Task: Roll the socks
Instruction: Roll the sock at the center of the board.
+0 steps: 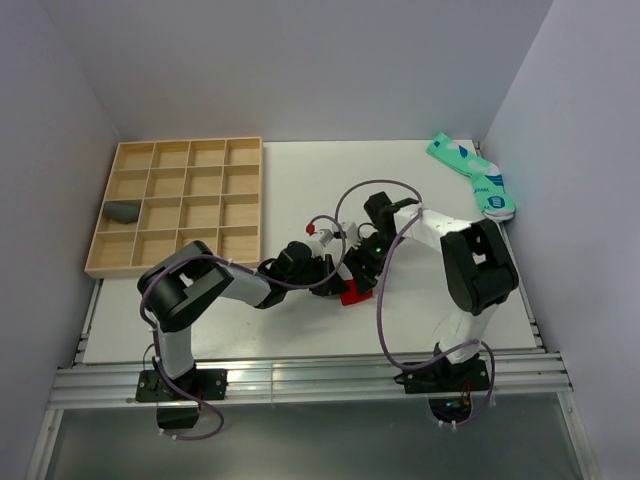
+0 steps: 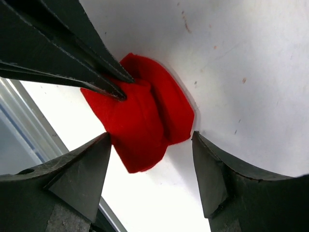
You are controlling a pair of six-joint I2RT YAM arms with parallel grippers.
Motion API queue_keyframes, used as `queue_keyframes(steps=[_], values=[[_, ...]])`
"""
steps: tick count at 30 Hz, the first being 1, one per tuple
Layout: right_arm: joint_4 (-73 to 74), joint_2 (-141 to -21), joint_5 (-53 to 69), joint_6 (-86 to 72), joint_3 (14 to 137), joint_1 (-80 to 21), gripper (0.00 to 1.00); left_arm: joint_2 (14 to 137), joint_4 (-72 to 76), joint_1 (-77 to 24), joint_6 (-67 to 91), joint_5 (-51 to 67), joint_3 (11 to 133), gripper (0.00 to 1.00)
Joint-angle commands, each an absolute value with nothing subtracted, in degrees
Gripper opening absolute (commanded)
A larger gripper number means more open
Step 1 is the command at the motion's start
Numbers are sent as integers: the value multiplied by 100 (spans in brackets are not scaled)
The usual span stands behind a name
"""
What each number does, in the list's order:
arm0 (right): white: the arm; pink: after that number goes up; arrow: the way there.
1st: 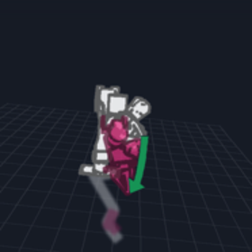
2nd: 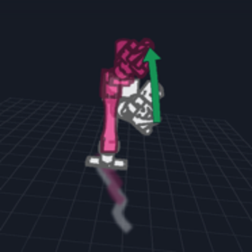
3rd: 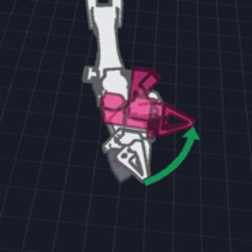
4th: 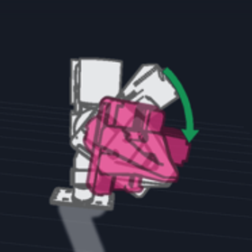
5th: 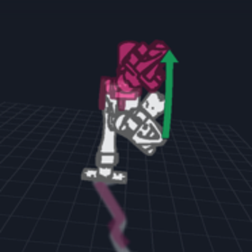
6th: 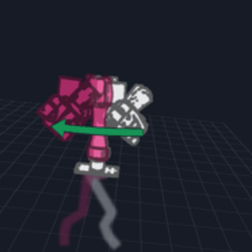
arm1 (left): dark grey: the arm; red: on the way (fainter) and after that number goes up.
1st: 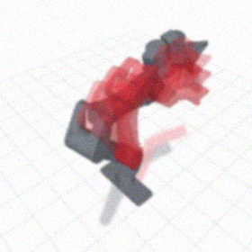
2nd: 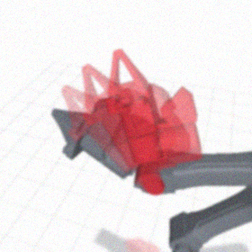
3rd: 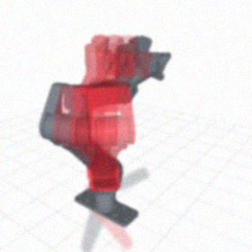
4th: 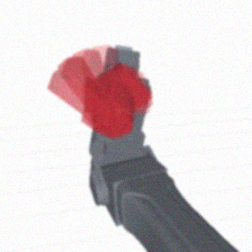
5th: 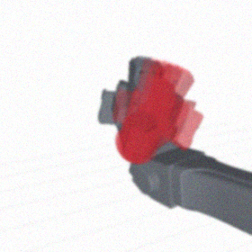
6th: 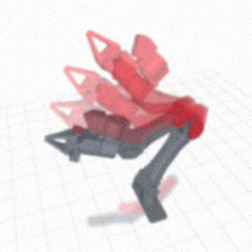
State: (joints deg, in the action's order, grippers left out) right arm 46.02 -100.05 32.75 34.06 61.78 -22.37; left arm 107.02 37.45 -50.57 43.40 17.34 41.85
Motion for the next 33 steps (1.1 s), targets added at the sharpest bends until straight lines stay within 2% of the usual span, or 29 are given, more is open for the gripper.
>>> queue_keyframes(steps=[1, 10, 13, 20, 26, 33], values=[[4762, -10317, 3893, 3717, 6855, -2101, 75, 11109, 2540, -5080, 4210, 1889, 4008, 0], [5264, -11258, 4096, 3709, 7295, -2048, 74, 11171, 2461, -5027, 4184, 1907, 4096, 0], [5221, -11215, 3964, 3682, 7216, -2048, 71, 11171, 2417, -5010, 4192, 1890, 4131, 1], [5300, -10934, 3639, 3963, 6873, -2048, 70, 11206, 2162, -5001, 4157, 1758, 4306, 0], [5511, -10977, 3577, 4271, 6671, -2048, 65, 11171, 2110, -4940, 4157, 1688, 4315, 0], [5677, -10969, 3630, 4447, 6495, -2048, 64, 11118, 1934, -4913, 4201, 1468, 4403, 0]])
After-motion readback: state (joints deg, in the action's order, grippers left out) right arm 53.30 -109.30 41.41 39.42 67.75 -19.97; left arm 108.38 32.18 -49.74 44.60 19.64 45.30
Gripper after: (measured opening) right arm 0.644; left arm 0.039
